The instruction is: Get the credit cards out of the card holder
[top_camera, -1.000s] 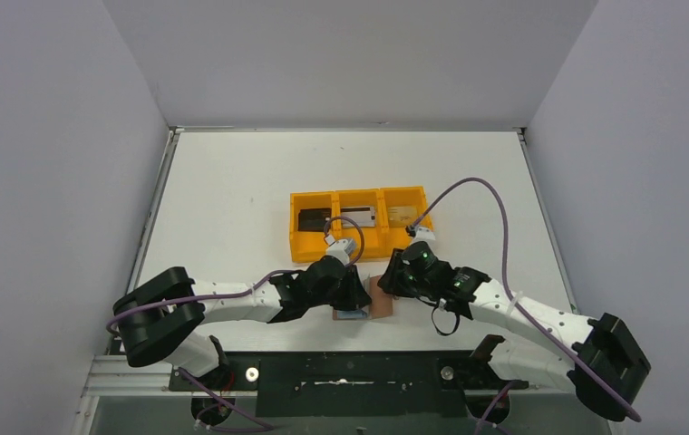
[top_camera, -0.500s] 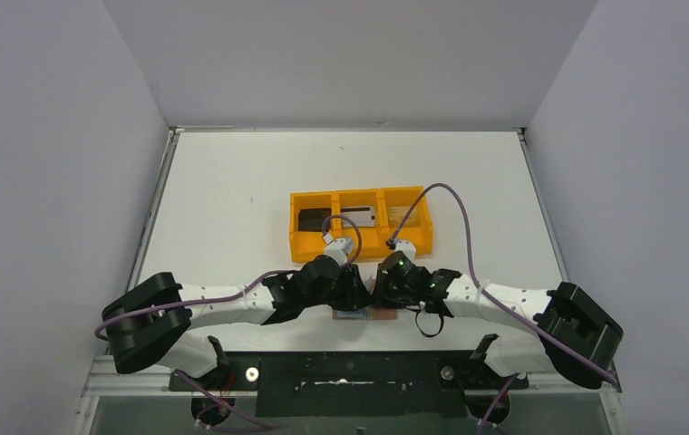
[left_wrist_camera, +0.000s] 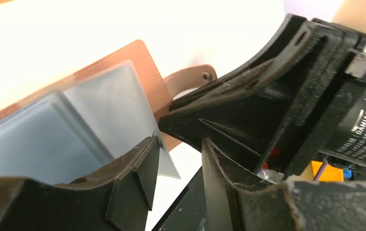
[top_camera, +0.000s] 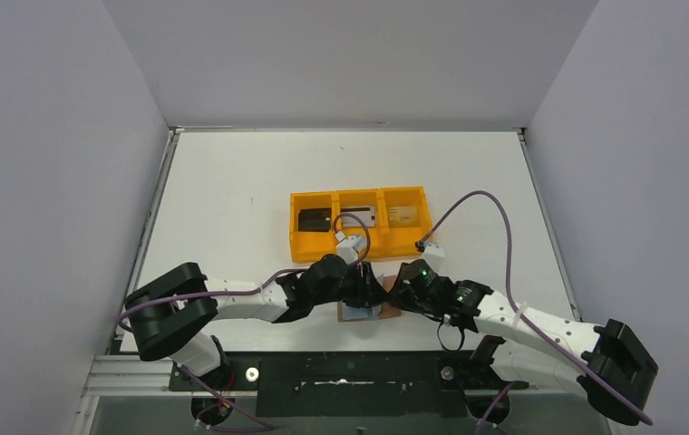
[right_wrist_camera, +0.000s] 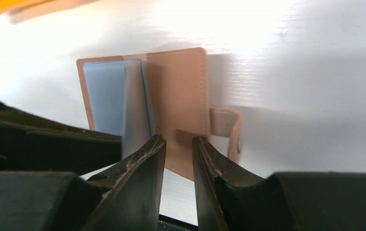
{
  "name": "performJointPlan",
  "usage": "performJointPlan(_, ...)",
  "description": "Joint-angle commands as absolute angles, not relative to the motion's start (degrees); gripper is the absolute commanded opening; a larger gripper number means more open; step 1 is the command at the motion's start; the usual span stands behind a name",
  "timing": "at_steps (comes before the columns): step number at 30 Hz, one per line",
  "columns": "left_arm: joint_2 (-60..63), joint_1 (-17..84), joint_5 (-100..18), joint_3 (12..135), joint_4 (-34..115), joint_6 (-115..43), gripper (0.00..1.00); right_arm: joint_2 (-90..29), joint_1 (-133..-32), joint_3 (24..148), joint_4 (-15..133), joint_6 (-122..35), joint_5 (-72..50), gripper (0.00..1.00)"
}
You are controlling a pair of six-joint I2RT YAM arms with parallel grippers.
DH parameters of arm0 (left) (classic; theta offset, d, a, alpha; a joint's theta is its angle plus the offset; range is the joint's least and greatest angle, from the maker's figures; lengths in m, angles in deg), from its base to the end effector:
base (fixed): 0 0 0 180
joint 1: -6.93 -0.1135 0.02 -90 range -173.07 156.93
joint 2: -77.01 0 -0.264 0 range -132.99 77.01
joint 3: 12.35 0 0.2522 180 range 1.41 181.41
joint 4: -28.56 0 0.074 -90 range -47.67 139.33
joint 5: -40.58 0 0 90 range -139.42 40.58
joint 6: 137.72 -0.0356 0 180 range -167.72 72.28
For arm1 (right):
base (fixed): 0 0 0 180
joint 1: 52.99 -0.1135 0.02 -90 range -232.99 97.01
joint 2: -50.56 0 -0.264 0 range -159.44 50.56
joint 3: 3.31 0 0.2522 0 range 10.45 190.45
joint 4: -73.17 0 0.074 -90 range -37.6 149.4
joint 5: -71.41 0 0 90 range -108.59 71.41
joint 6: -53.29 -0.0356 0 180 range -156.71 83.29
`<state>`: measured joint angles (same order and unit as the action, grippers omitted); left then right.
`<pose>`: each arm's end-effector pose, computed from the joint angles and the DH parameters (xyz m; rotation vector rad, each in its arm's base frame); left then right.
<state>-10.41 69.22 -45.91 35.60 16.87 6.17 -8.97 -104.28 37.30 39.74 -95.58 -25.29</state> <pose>0.1374 -0.2664 0.1659 0.2135 2.3197 -1.2309 0.1230 0.1468 0.1727 0.2236 2.5908 0.6396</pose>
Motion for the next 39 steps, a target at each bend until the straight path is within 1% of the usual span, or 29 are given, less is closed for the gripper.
performJointPlan(1,-14.08,70.37,-42.07,38.40,16.36,5.01,0.37,-1.64,-103.25,38.67,38.27,-99.02,-32.90,0.29)
performJointPlan(6,-17.25,70.98,-41.58,38.85,15.51,5.61,0.36,1.64,-102.86,40.10,38.10,-97.51,-32.38,0.27)
performJointPlan(12,-18.85,71.36,-43.15,38.50,15.48,6.95,0.35,-1.13,-102.55,40.86,41.74,-95.48,-28.77,0.19)
performJointPlan(15,-18.20,71.40,-44.32,36.75,14.99,8.04,0.31,-3.01,-102.50,40.76,42.37,-95.92,-28.18,0.17)
performJointPlan(19,-18.28,71.45,-44.34,35.09,14.93,8.74,0.26,-4.02,-102.56,39.97,44.48,-94.67,-27.19,0.16)
performJointPlan(27,-16.93,71.80,-44.29,34.26,14.20,8.31,0.25,-13.50,-102.10,40.41,49.18,-92.45,-22.06,0.15)
performJointPlan(31,-11.90,72.10,-47.19,33.60,16.73,7.73,0.25,-18.78,-101.87,40.97,47.69,-92.09,-23.12,0.15)
performJointPlan(33,-8.19,72.15,-49.67,32.55,19.05,7.95,0.28,-20.78,-101.78,40.72,47.47,-92.16,-23.31,0.17)
performJointPlan(35,-3.84,72.02,-53.29,32.26,24.12,8.25,0.34,-22.18,-101.76,40.41,47.12,-92.33,-23.67,0.18)
performJointPlan(38,2.20,71.56,-58.95,32.05,32.37,8.48,0.47,-23.85,-101.79,39.93,47.23,-92.41,-23.68,0.18)
performJointPlan(39,3.63,71.23,-60.39,31.81,34.80,8.72,0.53,-24.26,-101.80,39.75,47.37,-92.49,-23.61,0.18)
